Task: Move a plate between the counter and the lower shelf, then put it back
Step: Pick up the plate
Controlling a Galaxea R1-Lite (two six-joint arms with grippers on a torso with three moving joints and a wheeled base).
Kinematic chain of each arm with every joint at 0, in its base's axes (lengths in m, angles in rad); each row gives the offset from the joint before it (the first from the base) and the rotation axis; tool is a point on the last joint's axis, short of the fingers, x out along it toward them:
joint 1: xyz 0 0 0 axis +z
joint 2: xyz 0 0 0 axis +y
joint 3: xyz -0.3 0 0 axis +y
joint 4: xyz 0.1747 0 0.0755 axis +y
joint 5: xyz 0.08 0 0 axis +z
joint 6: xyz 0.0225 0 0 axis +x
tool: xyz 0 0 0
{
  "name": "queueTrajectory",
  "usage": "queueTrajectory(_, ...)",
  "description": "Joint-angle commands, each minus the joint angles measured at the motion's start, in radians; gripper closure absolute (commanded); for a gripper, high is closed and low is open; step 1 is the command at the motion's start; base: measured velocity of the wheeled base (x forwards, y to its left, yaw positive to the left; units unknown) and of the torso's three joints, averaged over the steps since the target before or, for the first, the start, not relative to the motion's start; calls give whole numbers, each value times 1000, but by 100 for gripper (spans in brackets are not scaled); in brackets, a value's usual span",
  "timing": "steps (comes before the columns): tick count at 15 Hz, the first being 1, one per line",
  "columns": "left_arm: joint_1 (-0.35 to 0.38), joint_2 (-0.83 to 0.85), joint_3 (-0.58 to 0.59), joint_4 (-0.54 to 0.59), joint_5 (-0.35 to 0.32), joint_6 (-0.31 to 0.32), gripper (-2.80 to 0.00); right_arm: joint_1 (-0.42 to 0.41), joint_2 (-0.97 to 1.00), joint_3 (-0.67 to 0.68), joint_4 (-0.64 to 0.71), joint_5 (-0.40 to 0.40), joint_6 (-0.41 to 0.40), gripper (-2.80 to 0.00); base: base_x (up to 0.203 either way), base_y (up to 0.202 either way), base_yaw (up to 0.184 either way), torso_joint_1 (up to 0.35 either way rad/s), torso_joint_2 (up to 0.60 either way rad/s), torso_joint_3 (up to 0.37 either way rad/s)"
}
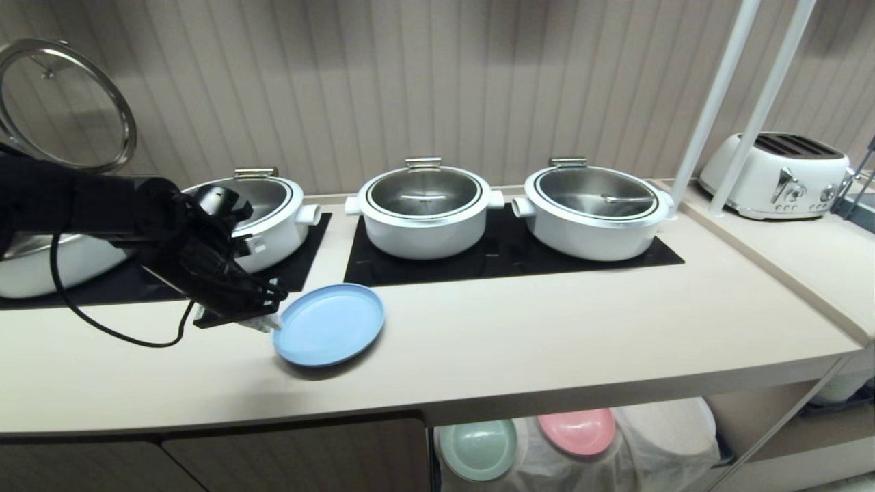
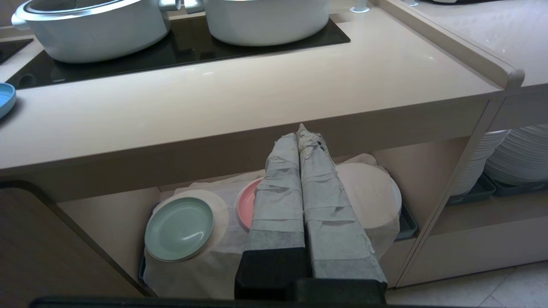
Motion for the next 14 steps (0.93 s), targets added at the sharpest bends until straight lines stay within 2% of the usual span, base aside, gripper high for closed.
queueTrajectory(1, 11, 23, -7, 3, 3, -1, -280, 0, 0, 0, -1, 0, 1, 0, 0, 0, 0, 0, 0, 0)
queueTrajectory(8, 39, 112, -126, 3, 8, 2, -280, 0, 0, 0, -1, 0, 1, 0, 0, 0, 0, 0, 0, 0)
queueTrajectory(11, 57, 154, -151, 2, 49, 64, -280, 0, 0, 0, -1, 0, 1, 0, 0, 0, 0, 0, 0, 0)
queueTrajectory(14, 59, 188, -162, 0, 53, 76, -280, 0, 0, 0, -1, 0, 0, 0, 0, 0, 0, 0, 0, 0)
